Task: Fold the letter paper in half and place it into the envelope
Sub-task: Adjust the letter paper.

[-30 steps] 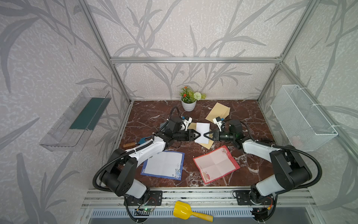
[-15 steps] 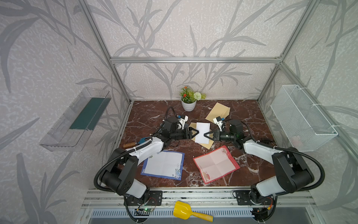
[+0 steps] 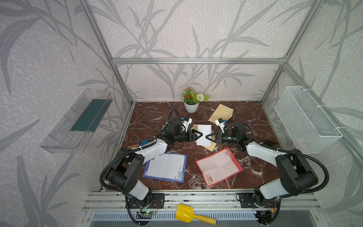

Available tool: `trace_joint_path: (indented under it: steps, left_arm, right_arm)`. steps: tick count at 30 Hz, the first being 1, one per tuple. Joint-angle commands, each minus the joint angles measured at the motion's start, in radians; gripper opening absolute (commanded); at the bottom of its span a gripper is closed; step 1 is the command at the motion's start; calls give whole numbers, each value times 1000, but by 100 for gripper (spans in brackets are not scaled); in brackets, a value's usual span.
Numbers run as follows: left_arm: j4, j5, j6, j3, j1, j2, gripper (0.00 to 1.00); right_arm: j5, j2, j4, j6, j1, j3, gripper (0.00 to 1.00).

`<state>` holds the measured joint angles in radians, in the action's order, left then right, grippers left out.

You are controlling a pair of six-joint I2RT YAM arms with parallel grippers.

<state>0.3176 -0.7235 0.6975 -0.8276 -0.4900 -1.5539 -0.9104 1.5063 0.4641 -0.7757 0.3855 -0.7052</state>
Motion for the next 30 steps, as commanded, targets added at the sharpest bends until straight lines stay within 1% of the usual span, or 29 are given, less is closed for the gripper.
trace_joint_path:
  steps: [1, 5, 6, 8, 9, 10, 11, 13, 14, 17, 19, 23, 27, 30]
  left_arm:
    - [46, -51, 10, -8, -8, -6, 50]
    - [54, -71, 19, -8, -21, -10, 32]
    - [51, -75, 16, -10, -25, -10, 30]
    - [42, -79, 13, -14, -34, -14, 21]
    - [38, -81, 12, -15, -36, -12, 15]
    - [36, -82, 11, -16, -38, -13, 6]
    - [29, -83, 10, -17, -39, -11, 0]
    - [9, -84, -5, -18, -38, 3, 0]
    - [-3, -88, -11, -20, -38, 13, 0]
    - [-25, -99, -27, -28, -37, 37, 0]
    - [-27, -112, -32, -34, -38, 51, 0]
    - [-15, -131, -24, -43, -37, 61, 0]
    - [4, -156, -10, -47, -37, 60, 0]
    - [5, -167, -9, -50, -37, 64, 0]
  right_arm:
    - [-13, 17, 30, -8, 7, -30, 11]
    - [-5, 31, 46, -25, 7, -30, 12]
    - [-2, 34, 47, -26, 7, -31, 12]
    - [4, 40, 45, -32, 7, -36, 14]
    - [6, 42, 41, -31, 7, -36, 15]
    - [13, 42, 34, -31, 7, -39, 17]
    - [20, 38, 23, -29, 6, -42, 19]
    - [31, 21, -7, -11, 2, -40, 26]
    - [34, 10, -31, 3, -4, -41, 30]
    - [41, -27, -101, 39, -38, -39, 48]
    - [41, -56, -133, 55, -72, -27, 57]
    - [29, -83, -155, 84, -93, -15, 67]
    - [-8, -66, -66, 43, -87, 1, 74]
    - [-30, -51, -17, 27, -64, 0, 80]
